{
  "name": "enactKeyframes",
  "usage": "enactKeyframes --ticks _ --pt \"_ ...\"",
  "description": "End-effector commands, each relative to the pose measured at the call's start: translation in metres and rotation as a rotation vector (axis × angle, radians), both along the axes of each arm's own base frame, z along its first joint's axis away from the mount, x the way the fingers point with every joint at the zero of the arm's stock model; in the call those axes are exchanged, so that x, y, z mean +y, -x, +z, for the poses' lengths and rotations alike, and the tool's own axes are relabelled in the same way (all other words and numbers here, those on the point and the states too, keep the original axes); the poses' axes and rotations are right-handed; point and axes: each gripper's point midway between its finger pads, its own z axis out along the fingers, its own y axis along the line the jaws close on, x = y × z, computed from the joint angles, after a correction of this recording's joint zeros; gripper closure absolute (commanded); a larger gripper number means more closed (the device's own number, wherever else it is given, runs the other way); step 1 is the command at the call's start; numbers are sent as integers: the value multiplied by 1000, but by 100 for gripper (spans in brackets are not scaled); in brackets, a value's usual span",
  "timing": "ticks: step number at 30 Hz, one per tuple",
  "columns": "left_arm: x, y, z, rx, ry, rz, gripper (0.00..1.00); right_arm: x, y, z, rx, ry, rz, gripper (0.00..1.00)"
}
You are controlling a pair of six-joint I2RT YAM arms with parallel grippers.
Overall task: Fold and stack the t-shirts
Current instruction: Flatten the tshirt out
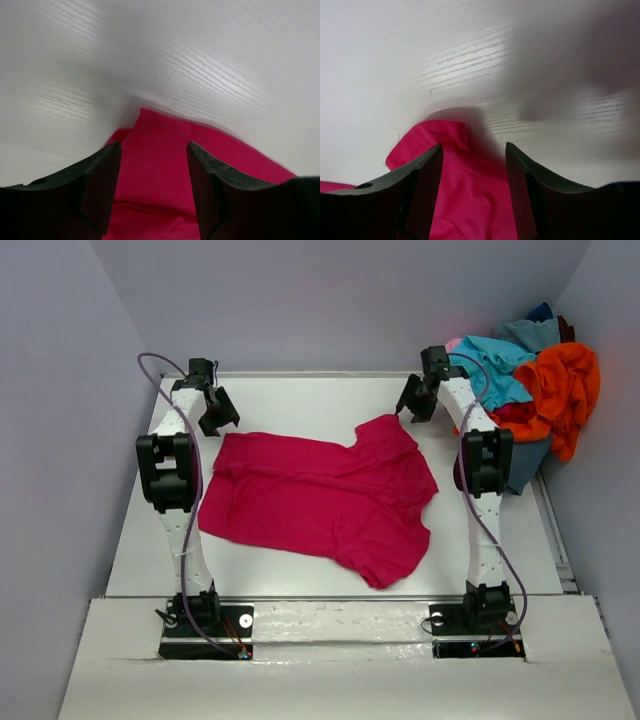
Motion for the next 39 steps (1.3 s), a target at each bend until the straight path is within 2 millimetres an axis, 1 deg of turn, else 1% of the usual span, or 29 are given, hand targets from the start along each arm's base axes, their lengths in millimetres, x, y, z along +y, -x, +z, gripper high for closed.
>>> enactKeyframes --ticks 1,3,4,6,7,8,9,12,14,15,20,27,28,29,31,32,33,34,35,36,37,39 --pt "1 -1 8 -30 4 -21 34 9 -20 -1 -75 -44 46 39" --pt "1 -1 8 -30 2 -25 34 12 -24 -4 -90 -56 55 38" --pt "1 -1 8 -28 3 -27 34 8 -26 -5 -94 -59 48 38" --pt "1 0 6 -24 3 -33 34 9 -30 -5 -107 -67 50 38" --pt "0 1 6 -21 4 -35 34 10 -31 -8 -105 -72 51 39" --pt "1 1 6 -19 1 -35 34 5 -34 -9 -109 -77 40 39" --pt "1 1 6 -19 1 -37 34 6 -35 -7 -113 -80 41 39" --pt "0 1 3 -12 3 -41 34 8 -37 -12 -112 -89 47 41" --pt "0 0 2 -9 7 -43 34 10 -36 -16 -106 -98 51 43" --pt "4 0 1 -7 9 -35 34 11 -37 -16 -109 -103 53 43" --pt "3 1 -7 9 14 -37 34 15 -34 -28 -84 -128 65 44" --pt "4 7 -18 34 9 -32 34 22 -34 -29 -85 -164 74 46" --pt "10 8 -22 42 5 -20 34 23 -34 -30 -82 -172 76 46" --pt "10 8 -25 47 6 -18 34 24 -35 -29 -86 -176 77 47" --pt "9 7 -30 51 11 -21 34 25 -34 -29 -84 -181 80 47" --pt "9 5 -30 46 12 -20 34 25 -35 -28 -86 -183 82 47" --pt "13 3 -31 45 14 -10 34 25 -34 -29 -83 -185 85 48" --pt "13 0 -31 40 18 -14 34 26 -34 -29 -84 -185 88 48" --pt "12 -1 -36 48 22 -14 34 26 -33 -30 -80 -185 90 48" --pt "13 -5 -34 40 20 -14 34 26 -32 -29 -80 -188 94 48" --pt "13 -6 -39 50 21 -11 34 27 -30 -32 -72 -189 96 49" --pt "14 -14 -35 31 18 -14 34 27 -28 -31 -70 -190 103 50"
